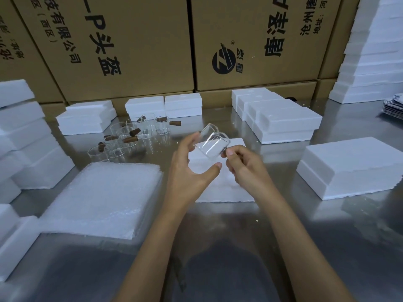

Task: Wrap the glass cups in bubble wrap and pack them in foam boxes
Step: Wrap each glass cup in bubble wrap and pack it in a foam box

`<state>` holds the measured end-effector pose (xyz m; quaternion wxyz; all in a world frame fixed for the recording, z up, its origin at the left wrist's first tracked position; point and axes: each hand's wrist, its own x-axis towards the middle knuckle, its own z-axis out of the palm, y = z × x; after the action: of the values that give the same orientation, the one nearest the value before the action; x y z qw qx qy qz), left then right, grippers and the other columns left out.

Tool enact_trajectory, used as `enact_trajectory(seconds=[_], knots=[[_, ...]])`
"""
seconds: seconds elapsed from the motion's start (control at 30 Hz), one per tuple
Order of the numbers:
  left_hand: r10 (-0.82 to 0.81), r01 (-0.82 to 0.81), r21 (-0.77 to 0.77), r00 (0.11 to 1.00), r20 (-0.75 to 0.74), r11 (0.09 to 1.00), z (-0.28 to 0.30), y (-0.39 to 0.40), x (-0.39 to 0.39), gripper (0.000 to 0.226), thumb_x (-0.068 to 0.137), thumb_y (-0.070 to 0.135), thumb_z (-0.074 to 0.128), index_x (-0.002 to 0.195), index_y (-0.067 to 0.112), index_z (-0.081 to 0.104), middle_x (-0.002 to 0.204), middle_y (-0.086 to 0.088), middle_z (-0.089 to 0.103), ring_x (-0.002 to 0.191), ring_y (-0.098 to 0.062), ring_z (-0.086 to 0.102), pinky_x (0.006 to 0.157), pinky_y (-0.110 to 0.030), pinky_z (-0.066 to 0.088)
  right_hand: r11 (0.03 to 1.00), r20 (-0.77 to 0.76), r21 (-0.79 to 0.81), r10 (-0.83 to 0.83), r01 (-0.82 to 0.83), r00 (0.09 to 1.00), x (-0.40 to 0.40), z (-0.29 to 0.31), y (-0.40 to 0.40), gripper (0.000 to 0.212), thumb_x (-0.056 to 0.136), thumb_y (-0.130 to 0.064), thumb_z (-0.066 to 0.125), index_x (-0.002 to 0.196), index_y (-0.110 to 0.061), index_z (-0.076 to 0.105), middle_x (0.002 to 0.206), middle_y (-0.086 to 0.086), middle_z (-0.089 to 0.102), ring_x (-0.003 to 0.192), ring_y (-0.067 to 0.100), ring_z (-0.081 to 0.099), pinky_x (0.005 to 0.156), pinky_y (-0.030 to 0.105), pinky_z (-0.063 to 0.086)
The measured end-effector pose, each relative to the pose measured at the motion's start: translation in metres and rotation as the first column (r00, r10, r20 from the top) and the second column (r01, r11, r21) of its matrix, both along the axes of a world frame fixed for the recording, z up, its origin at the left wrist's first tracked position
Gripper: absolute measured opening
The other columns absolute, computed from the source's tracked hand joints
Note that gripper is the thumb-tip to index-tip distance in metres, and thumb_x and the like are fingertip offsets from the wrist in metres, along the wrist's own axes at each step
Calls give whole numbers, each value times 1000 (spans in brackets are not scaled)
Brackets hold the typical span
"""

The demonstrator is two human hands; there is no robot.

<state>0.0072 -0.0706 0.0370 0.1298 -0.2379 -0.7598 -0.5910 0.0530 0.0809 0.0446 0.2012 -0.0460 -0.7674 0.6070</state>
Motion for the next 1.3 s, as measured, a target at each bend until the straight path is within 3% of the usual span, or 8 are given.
enact_trajectory(seconds=[0.13, 0.23, 0.37, 0.63, 0.8, 1.07, 1.17, 1.3], knots=[[-137, 132, 55, 984, 110, 990, 10, -14, 5, 61, 77, 28, 55, 135, 47, 52, 139, 27, 52, 136, -3, 45, 112, -45, 42, 987, 85, 77, 137, -144, 987, 1, -2, 0, 27, 107, -25, 41, 99, -21, 66, 66, -16, 49, 59, 2, 43, 61, 23, 35], [190, -167, -198, 977, 102, 966, 23, -36, 0, 46, 88, 28, 50, 131, 43, 59, 133, 22, 54, 133, -16, 46, 110, -49, 41, 990, 9, 141, -14, 13, 1000, -1, -4, -5, 23, 106, -24, 41, 94, -25, 60, 67, -20, 52, 64, 4, 45, 62, 22, 37], [642, -533, -598, 766, -39, 599, 31, -73, -10, 34, 92, 14, 49, 124, 9, 61, 138, -19, 53, 131, -37, 39, 103, -48, 35, 943, -107, 186, -259, 275, 960, -2, -6, -5, 17, 105, -22, 41, 100, -24, 57, 85, -17, 59, 77, -9, 54, 63, 16, 38], [672, -157, -899, 718, 181, 410, 24, -106, -28, 41, 96, 35, 59, 127, 8, 56, 140, -12, 52, 133, -35, 43, 106, -40, 37, 905, -77, 175, -379, 387, 922, -2, -10, -5, 20, 105, -23, 39, 109, -18, 58, 93, -9, 59, 85, 13, 51, 69, 29, 31], [712, -345, -757, 667, 218, 555, 21, -108, -30, 26, 95, 19, 62, 73, 10, 51, 90, -9, 59, 93, -33, 55, 80, -35, 43, 907, -70, 183, -373, 379, 925, -2, -10, -7, 19, 105, -24, 39, 107, -20, 58, 92, -12, 59, 85, 13, 50, 70, 29, 32], [200, -278, 109, 867, 455, 954, 41, -87, -14, 22, 95, 6, 64, 79, 19, 71, 93, 8, 70, 86, -2, 61, 70, -14, 43, 965, -96, 11, -259, 261, 961, -1, -4, -15, 21, 106, -22, 42, 95, -24, 59, 72, -14, 55, 64, 2, 50, 61, 19, 38], [67, -126, 91, 873, 483, 988, 37, -67, -9, 19, 95, 7, 65, 83, 18, 74, 96, 3, 71, 90, -10, 64, 68, -15, 48, 978, -77, -206, -55, 39, 996, 2, 3, -20, 27, 107, -23, 40, 93, -20, 62, 63, -12, 48, 55, 13, 39, 52, 25, 36], [17, -53, 56, 858, 514, 997, 31, -46, -5, 18, 97, 11, 65, 85, 16, 76, 92, 8, 73, 81, -4, 68, 58, -7, 49, 1000, -118, 24, 19, -16, 993, 6, 3, -31, 22, 106, -22, 43, 95, -21, 63, 67, -16, 54, 59, 7, 45, 57, 17, 37]])
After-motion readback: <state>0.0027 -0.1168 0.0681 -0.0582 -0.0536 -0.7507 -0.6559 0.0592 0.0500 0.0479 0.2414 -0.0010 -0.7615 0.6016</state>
